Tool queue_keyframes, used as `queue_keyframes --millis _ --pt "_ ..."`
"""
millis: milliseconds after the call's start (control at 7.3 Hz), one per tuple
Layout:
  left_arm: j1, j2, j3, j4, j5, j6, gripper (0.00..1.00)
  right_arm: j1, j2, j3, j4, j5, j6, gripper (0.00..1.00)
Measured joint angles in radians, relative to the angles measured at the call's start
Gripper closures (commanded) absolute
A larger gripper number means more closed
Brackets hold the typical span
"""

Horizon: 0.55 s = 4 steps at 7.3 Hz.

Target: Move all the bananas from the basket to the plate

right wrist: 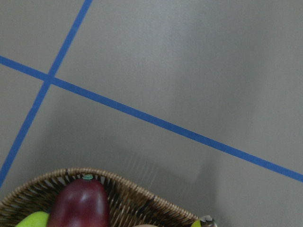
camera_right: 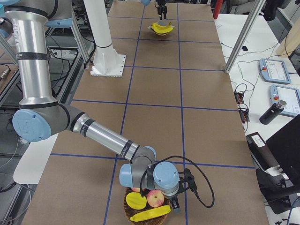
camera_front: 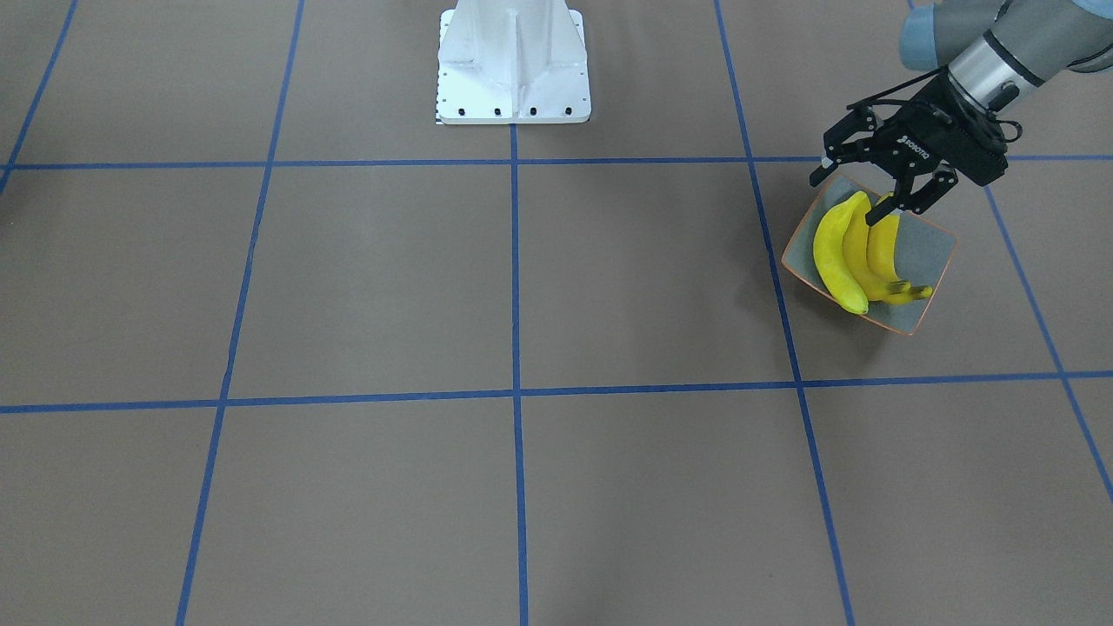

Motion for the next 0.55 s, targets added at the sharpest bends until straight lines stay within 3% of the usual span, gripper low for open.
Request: queue_keyframes --millis 411,548 --pt "0.002 -0.006 -0.003 0.001 0.001 0.000 0.00 -0.001 0.004 -0.164 0.274 -0.097 0.241 0.04" --pt "0.002 -0.008 -0.003 0.001 0.001 0.000 0.00 -0.001 0.004 -0.195 0.317 -0.108 0.282 0.04"
